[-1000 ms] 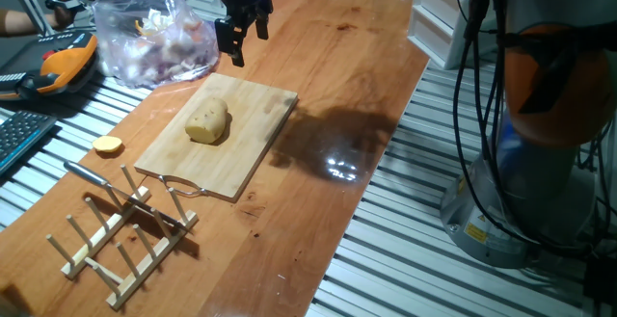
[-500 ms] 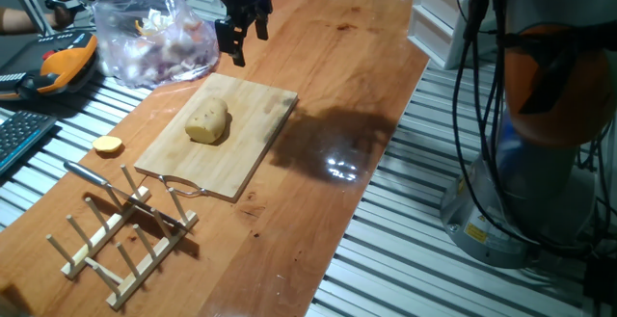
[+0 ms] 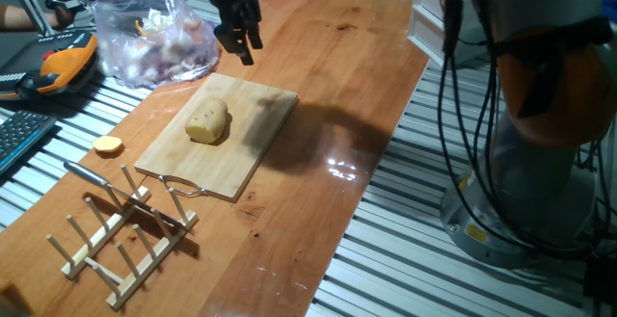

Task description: Chop the potatoes

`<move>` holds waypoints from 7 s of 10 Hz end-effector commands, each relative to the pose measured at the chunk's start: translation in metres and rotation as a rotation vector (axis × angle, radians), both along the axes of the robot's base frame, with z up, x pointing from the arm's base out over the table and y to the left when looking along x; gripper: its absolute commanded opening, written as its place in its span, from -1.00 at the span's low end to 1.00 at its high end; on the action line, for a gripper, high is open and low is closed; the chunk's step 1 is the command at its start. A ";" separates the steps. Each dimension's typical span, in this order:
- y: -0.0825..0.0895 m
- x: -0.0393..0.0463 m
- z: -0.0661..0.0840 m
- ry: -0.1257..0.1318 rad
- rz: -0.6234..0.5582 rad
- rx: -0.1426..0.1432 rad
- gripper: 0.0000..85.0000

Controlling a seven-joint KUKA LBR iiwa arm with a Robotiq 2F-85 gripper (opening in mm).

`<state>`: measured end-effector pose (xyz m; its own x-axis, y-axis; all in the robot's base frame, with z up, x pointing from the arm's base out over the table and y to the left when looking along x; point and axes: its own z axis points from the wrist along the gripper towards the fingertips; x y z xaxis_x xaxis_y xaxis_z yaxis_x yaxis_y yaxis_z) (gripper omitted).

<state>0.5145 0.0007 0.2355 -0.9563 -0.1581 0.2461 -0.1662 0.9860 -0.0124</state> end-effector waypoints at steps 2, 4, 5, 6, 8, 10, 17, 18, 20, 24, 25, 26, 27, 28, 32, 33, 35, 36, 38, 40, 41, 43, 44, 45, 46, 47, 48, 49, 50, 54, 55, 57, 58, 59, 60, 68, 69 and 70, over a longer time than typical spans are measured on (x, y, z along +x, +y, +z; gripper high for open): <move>0.000 -0.0001 0.000 0.074 0.002 -0.011 -1.00; 0.000 -0.0002 0.000 0.065 -0.023 -0.018 -1.00; 0.000 -0.0002 0.000 0.061 -0.037 -0.022 -1.00; 0.000 -0.0001 0.000 0.061 -0.045 -0.024 -1.00; 0.000 0.0000 0.000 0.064 -0.044 -0.024 -1.00; 0.000 0.0000 0.000 0.060 -0.057 -0.029 -1.00; 0.000 -0.0001 0.000 0.066 -0.030 -0.021 -1.00; 0.000 -0.0001 0.000 0.066 -0.030 -0.021 -1.00; 0.000 -0.0001 0.000 0.067 -0.032 -0.022 -1.00; 0.000 -0.0001 0.000 -0.017 -0.113 0.020 -1.00; 0.000 -0.0001 0.000 -0.033 -0.121 0.010 -1.00; 0.000 -0.0001 0.000 -0.046 -0.118 -0.004 -1.00; 0.000 -0.0001 0.000 -0.093 -0.082 -0.016 -1.00; 0.000 -0.0001 0.000 -0.093 -0.079 0.022 -1.00; 0.000 -0.0001 0.000 -0.179 -0.020 -0.023 -1.00; 0.000 -0.0001 0.000 -0.139 -0.046 0.041 -1.00; 0.000 -0.0001 0.000 -0.103 -0.060 0.074 -1.00; 0.000 -0.0001 0.000 -0.077 -0.055 0.081 -1.00; 0.018 0.0061 0.003 -0.078 -0.058 0.094 -1.00; 0.064 0.0177 0.008 -0.090 -0.087 0.092 -1.00; 0.083 0.0199 0.008 -0.096 -0.096 0.096 -1.00; 0.129 0.0146 0.008 -0.082 -0.149 0.085 -1.00; 0.145 0.0085 0.002 -0.082 -0.168 0.081 -1.00; 0.157 0.0017 -0.007 -0.082 -0.193 0.086 -1.00; 0.167 -0.0039 -0.018 -0.081 -0.213 0.092 -1.00; 0.176 -0.0092 -0.028 -0.092 -0.232 0.097 -1.00; 0.180 -0.0119 -0.034 -0.098 -0.242 0.108 -1.00; 0.182 -0.0136 -0.039 -0.099 -0.250 0.115 -1.00; 0.184 -0.0150 -0.040 -0.100 -0.259 0.119 -1.00; 0.180 -0.0091 -0.040 -0.113 -0.267 0.135 -1.00; 0.179 -0.0079 -0.040 -0.121 -0.276 0.128 -1.00; 0.175 -0.0028 -0.037 -0.128 -0.265 0.123 -1.00; 0.175 -0.0028 -0.037 -0.132 -0.251 0.114 -1.00; 0.175 -0.0028 -0.037 -0.132 -0.206 0.086 -1.00; 0.175 -0.0028 -0.037 -0.128 -0.181 0.104 -1.00; 0.175 -0.0028 -0.037 -0.156 -0.082 0.162 -1.00; 0.175 -0.0028 -0.037 -0.153 -0.111 0.198 -1.00; 0.175 -0.0028 -0.037 -0.161 -0.121 0.207 -1.00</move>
<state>0.5119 0.1753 0.1986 -0.9954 -0.0705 0.0643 -0.0584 0.9832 0.1729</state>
